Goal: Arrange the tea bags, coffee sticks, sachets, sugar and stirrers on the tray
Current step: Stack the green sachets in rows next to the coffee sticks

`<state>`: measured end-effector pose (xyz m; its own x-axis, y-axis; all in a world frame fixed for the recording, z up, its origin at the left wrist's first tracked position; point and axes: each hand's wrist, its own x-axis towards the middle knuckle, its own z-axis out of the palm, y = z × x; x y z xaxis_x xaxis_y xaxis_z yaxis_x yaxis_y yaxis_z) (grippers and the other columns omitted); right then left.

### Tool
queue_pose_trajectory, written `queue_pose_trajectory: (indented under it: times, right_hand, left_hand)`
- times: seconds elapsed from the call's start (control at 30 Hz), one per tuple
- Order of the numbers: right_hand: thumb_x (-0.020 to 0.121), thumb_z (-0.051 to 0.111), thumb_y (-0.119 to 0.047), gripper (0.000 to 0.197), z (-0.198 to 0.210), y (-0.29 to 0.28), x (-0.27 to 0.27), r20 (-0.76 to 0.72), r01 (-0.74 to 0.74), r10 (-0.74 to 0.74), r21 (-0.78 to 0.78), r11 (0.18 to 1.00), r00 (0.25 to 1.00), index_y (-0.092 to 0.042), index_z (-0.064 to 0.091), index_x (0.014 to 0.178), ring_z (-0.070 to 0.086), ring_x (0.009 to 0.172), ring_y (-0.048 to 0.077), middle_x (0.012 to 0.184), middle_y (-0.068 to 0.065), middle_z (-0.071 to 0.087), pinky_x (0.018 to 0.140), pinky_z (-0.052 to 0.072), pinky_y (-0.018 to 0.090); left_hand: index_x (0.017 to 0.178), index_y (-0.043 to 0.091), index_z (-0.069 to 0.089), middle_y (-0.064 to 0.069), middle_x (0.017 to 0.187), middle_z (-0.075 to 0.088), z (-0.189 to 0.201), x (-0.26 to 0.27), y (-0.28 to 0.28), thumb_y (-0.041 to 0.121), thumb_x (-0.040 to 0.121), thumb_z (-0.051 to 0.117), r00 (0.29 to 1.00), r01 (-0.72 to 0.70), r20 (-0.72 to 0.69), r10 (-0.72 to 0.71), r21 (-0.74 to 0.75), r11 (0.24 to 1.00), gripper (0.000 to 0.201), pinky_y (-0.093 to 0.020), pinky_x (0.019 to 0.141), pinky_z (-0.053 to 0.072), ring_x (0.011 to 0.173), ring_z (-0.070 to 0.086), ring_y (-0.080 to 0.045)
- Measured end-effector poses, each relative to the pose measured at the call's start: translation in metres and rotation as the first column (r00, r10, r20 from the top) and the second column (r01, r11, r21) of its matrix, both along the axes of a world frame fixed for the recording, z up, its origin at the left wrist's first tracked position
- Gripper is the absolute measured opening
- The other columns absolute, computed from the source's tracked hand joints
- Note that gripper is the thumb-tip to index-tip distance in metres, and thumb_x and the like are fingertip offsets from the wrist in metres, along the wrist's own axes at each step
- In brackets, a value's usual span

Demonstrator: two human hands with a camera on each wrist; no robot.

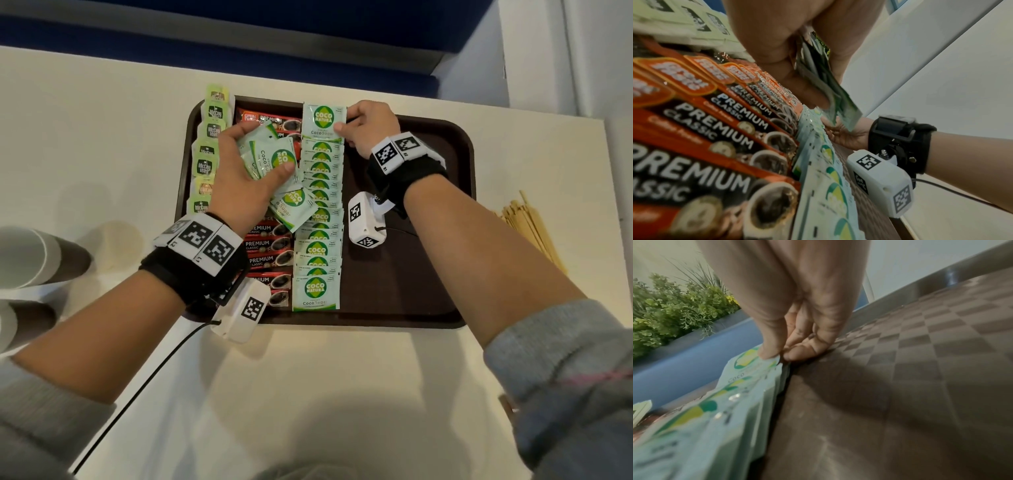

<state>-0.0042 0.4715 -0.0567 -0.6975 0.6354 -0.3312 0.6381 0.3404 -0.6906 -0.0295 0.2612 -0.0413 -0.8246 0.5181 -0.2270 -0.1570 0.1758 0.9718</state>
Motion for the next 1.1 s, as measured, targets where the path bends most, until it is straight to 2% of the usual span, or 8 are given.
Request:
queue_pose_trajectory:
  times: [0.2,0.4,0.53,0.7,0.8,0.9,0.97,1.1]
  right_hand:
    - [0.078,0.076,-0.026,0.029,0.001,0.0,-0.001,-0.015,0.062,-0.061,0.035,0.997,0.998,-0.028,0.048,0.073,0.066,0.088,0.014,0.095,-0.001,0.069,0.082,0.054,0.028]
    - [0.078,0.076,-0.025,0.028,-0.002,-0.001,-0.001,-0.025,0.091,-0.09,0.042,0.995,0.996,-0.025,0.049,0.081,0.066,0.09,0.015,0.098,0.001,0.069,0.081,0.054,0.028]
    - [0.078,0.076,-0.025,0.027,-0.004,-0.002,0.002,-0.032,0.102,-0.1,0.05,0.994,0.994,-0.019,0.052,0.091,0.066,0.088,0.014,0.09,-0.002,0.067,0.08,0.054,0.027]
    - [0.079,0.075,-0.025,0.026,-0.004,-0.001,0.005,-0.047,0.105,-0.102,0.065,0.992,0.994,-0.017,0.054,0.092,0.064,0.08,0.011,0.08,-0.004,0.064,0.065,0.047,0.015]
    - [0.081,0.073,-0.026,0.026,-0.002,-0.002,0.009,-0.058,0.108,-0.103,0.087,0.99,0.993,-0.014,0.059,0.098,0.055,0.066,0.002,0.069,-0.011,0.055,0.055,0.037,0.006]
    - [0.082,0.071,-0.028,0.023,0.002,-0.005,0.013,-0.08,0.083,-0.075,0.107,0.991,0.994,-0.014,0.06,0.097,0.05,0.062,0.001,0.068,-0.012,0.052,0.052,0.036,0.004]
    - [0.083,0.07,-0.032,0.022,0.008,-0.012,0.017,-0.092,0.046,-0.037,0.101,0.994,0.995,-0.016,0.061,0.095,0.054,0.068,0.003,0.072,-0.01,0.055,0.059,0.041,0.006]
    - [0.088,0.06,-0.043,0.019,0.022,-0.03,0.029,-0.155,-0.09,0.089,0.004,0.996,0.984,-0.025,0.061,0.082,0.064,0.076,0.012,0.08,-0.004,0.064,0.078,0.056,0.03]
  left_hand:
    - [0.122,0.022,0.035,-0.014,0.125,0.055,-0.002,-0.001,0.0,0.024,0.073,0.073,1.0,0.007,0.012,-0.007,-0.007,1.0,0.063,-0.046,0.091,0.054,0.107,0.063,-0.022]
    - [0.122,0.021,0.035,-0.015,0.126,0.054,-0.004,-0.002,-0.001,0.022,0.073,0.073,1.0,0.003,0.031,-0.003,-0.001,1.0,0.062,-0.046,0.091,0.054,0.108,0.063,-0.022]
    - [0.123,0.019,0.035,-0.015,0.126,0.054,-0.008,-0.003,-0.001,0.014,0.079,0.073,1.0,-0.003,0.019,0.003,-0.01,1.0,0.059,-0.043,0.092,0.054,0.108,0.062,-0.021]
    - [0.122,0.023,0.036,-0.014,0.126,0.054,-0.007,-0.002,0.001,0.026,0.072,0.074,1.0,-0.002,0.014,0.002,-0.032,0.999,0.063,-0.044,0.093,0.053,0.109,0.062,-0.022]
    - [0.123,0.022,0.036,-0.014,0.125,0.054,-0.006,-0.001,0.002,0.025,0.072,0.074,1.0,-0.005,0.018,0.006,-0.028,1.0,0.064,-0.044,0.093,0.053,0.109,0.062,-0.022]
    - [0.121,0.024,0.037,-0.013,0.125,0.055,-0.005,0.0,0.003,0.03,0.069,0.075,1.0,-0.01,0.009,0.01,-0.038,0.999,0.065,-0.044,0.093,0.052,0.109,0.062,-0.022]
    - [0.119,0.027,0.037,-0.012,0.124,0.056,-0.004,0.001,0.004,0.036,0.065,0.076,1.0,-0.016,0.017,0.016,-0.046,0.999,0.067,-0.046,0.092,0.053,0.109,0.062,-0.023]
    - [0.116,0.03,0.039,-0.008,0.121,0.06,-0.002,0.004,0.006,0.039,0.064,0.078,0.999,-0.034,0.036,0.037,-0.069,0.997,0.066,-0.051,0.084,0.055,0.1,0.067,-0.025]
